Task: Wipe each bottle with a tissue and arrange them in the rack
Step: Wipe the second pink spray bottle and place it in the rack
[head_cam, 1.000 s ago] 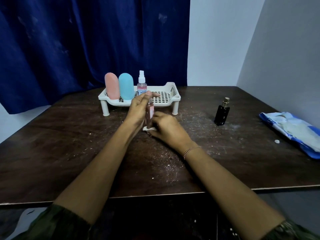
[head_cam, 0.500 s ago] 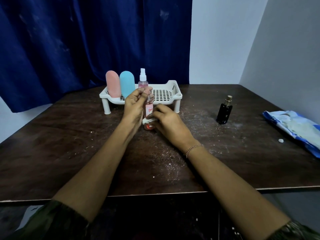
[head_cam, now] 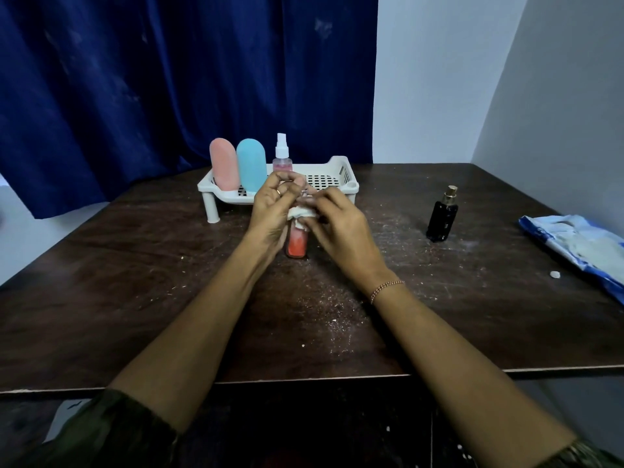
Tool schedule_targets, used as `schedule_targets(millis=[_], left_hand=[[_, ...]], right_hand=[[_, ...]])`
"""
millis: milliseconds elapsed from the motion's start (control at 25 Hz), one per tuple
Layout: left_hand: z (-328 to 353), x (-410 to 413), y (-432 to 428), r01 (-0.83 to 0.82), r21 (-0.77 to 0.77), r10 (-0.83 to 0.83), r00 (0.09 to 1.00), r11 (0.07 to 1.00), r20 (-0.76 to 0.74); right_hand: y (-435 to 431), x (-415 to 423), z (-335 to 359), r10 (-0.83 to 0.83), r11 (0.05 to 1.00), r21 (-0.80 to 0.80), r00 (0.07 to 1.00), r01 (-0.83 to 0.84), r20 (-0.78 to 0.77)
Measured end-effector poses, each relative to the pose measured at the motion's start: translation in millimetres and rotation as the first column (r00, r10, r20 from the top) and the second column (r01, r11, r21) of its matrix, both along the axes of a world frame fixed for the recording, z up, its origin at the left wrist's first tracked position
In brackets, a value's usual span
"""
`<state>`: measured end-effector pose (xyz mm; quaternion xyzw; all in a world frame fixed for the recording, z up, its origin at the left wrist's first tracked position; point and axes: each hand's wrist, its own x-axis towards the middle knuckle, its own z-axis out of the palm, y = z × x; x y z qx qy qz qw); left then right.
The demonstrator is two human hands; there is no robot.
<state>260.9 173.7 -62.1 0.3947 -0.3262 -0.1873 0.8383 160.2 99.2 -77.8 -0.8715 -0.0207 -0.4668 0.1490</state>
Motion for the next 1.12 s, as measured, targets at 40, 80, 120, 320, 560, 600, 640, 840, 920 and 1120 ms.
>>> schedule_targets(millis=[40,80,120,320,560,600,640,840,920,1120], left_hand=[[0,-1,0,0.021,-0.003,-0.021,1.000,1.000,0.001],[0,-1,1,0.036,0.000,-0.036,0.999,0.999,0.002],[0,-1,1,0.049,0.007,-0.049,0.999,0.999,0.004],[0,-1,3,0.090,0.030,-0.091,0.995,0.995,0.037],[1,0,4,0.085,0.028,-0.085,0.996,0.996,-0.002],[1,0,4,0.083,0.030,-0.083,0.997,0.996,0.003],[1,1,4,0.084,0.030,-0.084,0.996,0.996,0.003],[-1,3,4,0.072,0.013,-0.072,0.997,0.997,-0.021],[-1,3,3,0.072,0.018,-0.072,0.997,0.997,-0.018],[-1,3,4,0.071,0.026,-0.070,0.997,0.997,-0.013]], right_hand=[[-2,0,0,0.006,0.999,0.037,1.000,-0.007,0.022],[-4,0,1,0.012,0.996,0.083,0.999,-0.015,0.040],[-7,0,1,0.008,0.992,0.127,0.999,-0.014,0.050],[-16,1,1,-0.054,0.978,0.201,0.998,0.050,0.013],[-7,0,2,0.034,0.996,0.082,0.998,-0.038,0.051],[-8,0,2,0.044,0.995,0.088,0.998,-0.048,0.053],[-9,-1,2,0.053,0.993,0.106,0.997,-0.058,0.054],[-16,-3,1,0.033,0.979,0.198,0.999,-0.040,0.037],[-14,-3,0,0.032,0.984,0.173,0.999,-0.036,0.030],[-9,-1,-1,0.085,0.988,0.126,0.996,-0.088,0.031]])
